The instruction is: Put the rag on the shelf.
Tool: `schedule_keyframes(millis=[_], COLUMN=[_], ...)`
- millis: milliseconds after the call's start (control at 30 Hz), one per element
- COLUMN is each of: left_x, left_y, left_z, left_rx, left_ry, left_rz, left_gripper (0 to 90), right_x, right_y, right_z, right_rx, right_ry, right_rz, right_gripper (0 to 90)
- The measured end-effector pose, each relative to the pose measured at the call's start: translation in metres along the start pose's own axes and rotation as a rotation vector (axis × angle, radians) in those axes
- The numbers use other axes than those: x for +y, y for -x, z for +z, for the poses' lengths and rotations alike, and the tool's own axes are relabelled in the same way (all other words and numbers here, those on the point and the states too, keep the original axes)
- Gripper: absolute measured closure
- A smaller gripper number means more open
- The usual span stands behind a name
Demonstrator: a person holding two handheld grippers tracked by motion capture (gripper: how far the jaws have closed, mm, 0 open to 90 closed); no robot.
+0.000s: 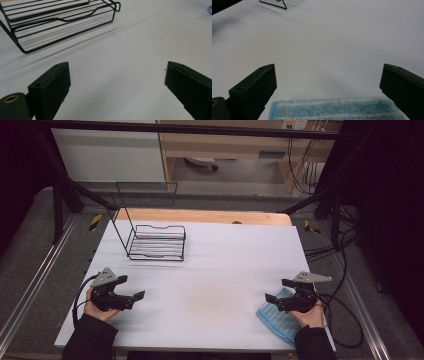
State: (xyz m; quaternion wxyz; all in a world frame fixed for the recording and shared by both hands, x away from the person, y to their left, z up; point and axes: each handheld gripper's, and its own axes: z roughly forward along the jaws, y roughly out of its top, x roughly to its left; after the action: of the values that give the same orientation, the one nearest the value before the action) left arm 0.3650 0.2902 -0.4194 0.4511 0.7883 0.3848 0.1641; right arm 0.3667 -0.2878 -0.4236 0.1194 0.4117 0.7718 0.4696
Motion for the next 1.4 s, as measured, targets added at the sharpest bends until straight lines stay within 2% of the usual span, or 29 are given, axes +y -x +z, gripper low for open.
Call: schedule_keyframes(millis=[467, 567, 733, 800, 967, 1133, 1233, 1400], left_x=[-0.001, -0.001, -0.001, -0.002, -0.002, -0.002, -0.002, -0.002], left_y=[0.000, 0.001, 0.001, 0.001, 0.002, 0.003, 0.002, 0.003], left_z=[0.001, 0.002, 0.002, 0.002, 0.003, 0.003, 0.004, 0.005], left_rx=[0.009, 0.011, 0.014, 0.015, 0.012, 0.014, 0.015, 0.018], left_ry=[-0.011, -0.017, -0.021, -0.023, -0.028, -0.030, -0.032, -0.043], left_rz=[-0.001, 0.002, 0.006, 0.006, 0.011, 0.007, 0.008, 0.016], left_gripper=[6.6, 6.6, 6.7, 6.7, 7.0, 7.1, 7.4, 7.7], right_x=[0.003, 0.002, -0.001, -0.003, -0.008, -0.010, -0.012, -0.017], right_y=[-0.008, -0.013, -0.022, -0.026, -0.037, -0.049, -0.054, -0.059], right_z=[-0.001, 0.000, -0.001, -0.002, -0.003, -0.003, -0.001, 0.008], right_rx=[0.002, -0.001, 0.026, 0.021, 0.025, 0.028, 0.034, -0.007], right_ry=[-0.006, -0.028, -0.051, -0.072, -0.103, -0.130, -0.168, -0.242], right_rz=[0.005, -0.005, -0.002, 0.006, -0.033, -0.066, -0.079, -0.121], right_gripper=[3.5, 5.2, 9.8, 13.1, 24.3, 41.8, 49.8, 56.9])
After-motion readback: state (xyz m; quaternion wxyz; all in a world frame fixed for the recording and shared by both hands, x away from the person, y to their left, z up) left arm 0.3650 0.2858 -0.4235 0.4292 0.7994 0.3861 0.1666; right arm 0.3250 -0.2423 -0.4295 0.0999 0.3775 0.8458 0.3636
